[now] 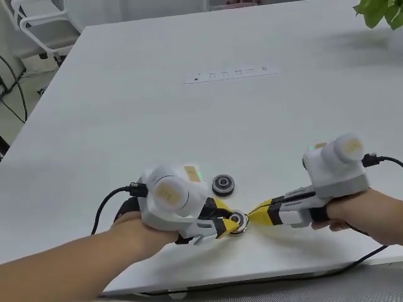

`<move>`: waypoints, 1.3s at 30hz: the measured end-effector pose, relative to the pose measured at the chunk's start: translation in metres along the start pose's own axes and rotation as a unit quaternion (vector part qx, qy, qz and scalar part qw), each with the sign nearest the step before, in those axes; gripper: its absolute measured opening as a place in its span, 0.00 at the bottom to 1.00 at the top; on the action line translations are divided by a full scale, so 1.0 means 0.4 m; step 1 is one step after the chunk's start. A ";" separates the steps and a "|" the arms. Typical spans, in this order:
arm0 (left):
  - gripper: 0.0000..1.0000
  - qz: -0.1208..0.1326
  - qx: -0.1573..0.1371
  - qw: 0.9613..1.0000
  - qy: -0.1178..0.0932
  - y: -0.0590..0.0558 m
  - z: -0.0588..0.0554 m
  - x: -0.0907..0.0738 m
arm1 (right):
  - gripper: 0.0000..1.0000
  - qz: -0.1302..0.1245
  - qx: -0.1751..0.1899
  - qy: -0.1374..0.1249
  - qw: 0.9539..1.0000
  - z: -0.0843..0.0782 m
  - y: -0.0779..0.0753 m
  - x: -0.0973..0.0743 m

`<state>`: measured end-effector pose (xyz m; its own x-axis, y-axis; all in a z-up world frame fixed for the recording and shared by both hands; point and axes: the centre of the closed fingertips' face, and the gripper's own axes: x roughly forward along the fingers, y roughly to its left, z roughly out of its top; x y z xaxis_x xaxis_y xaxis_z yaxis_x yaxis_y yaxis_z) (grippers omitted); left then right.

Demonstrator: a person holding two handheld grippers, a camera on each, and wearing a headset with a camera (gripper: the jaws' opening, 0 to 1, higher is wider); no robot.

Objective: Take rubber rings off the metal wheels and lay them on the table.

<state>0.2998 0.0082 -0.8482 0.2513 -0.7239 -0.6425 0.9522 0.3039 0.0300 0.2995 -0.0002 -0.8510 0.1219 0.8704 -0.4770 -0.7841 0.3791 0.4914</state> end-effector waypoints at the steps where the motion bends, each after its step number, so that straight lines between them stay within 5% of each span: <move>1: 0.12 0.000 0.000 1.000 0.001 0.000 0.000 0.000 | 0.00 0.001 0.003 -0.001 1.000 0.001 -0.002 -0.001; 39: 0.11 0.005 0.003 1.000 0.005 -0.001 0.001 0.000 | 0.00 0.032 0.028 -0.014 0.999 0.017 0.039 0.008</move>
<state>0.2996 0.0078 -0.8481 0.2589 -0.7150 -0.6494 0.9508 0.3071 0.0410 0.2917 0.0106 -0.8398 0.0909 0.9013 -0.4235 -0.7557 0.3393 0.5601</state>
